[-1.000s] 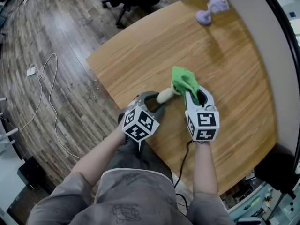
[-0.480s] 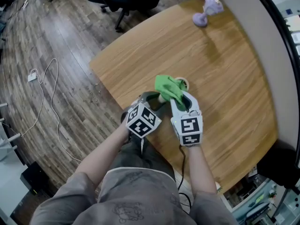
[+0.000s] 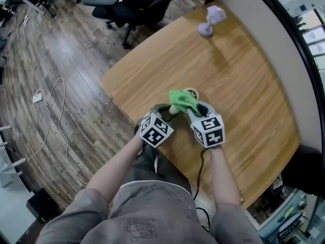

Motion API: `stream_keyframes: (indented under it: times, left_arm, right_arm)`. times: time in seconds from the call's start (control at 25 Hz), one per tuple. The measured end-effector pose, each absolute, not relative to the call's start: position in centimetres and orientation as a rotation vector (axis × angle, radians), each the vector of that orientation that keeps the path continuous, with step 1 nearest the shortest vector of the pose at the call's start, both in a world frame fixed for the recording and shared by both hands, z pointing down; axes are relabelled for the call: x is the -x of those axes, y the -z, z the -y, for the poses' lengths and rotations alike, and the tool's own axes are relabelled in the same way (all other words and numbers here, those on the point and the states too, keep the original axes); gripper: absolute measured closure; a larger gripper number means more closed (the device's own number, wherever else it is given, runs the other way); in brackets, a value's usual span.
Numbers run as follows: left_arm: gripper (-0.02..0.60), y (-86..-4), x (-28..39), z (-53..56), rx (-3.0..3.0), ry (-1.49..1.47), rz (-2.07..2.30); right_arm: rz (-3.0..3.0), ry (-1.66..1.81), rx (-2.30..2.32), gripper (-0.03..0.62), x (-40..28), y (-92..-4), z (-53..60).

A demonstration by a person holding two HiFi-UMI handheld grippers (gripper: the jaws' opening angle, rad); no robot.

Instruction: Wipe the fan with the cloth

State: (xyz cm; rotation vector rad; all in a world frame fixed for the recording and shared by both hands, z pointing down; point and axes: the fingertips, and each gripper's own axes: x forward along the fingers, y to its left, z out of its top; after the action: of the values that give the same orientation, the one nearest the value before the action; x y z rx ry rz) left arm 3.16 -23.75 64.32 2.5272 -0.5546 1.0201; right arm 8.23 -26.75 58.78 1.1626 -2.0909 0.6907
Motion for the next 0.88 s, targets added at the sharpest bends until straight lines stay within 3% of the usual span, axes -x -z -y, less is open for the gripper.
stream_keyframes:
  times: [0.44,0.52,0.56,0.76,0.88]
  left_arm:
    - [0.403,-64.0,-2.9,24.4,-2.486,-0.985,0.63]
    - [0.265,-63.2,-2.2,24.3,-2.456,-0.949,0.612]
    - [0.249,-62.5,-1.7,24.3,-2.459,-0.944,0.605]
    - [0.286,-56.9,1.9,25.4,-2.55,-0.927,0.702]
    - [0.366,-51.9,3.2,27.0,-2.597,-0.837,0.788]
  right_arm:
    - [1.872,-0.698,-1.524,0.494,-15.1,-55.8,28.5]
    - [1.893,-0.689,-1.561,0.494,-15.5,-53.8,28.1]
    - [1.908,-0.683,-1.576,0.494,-15.7,-52.7,28.0]
    - [1.993,-0.61,-1.643,0.494,-16.0,-46.5,26.9]
    - [2.072,-0.543,-1.696,0.494,-15.6,-41.6,26.6]
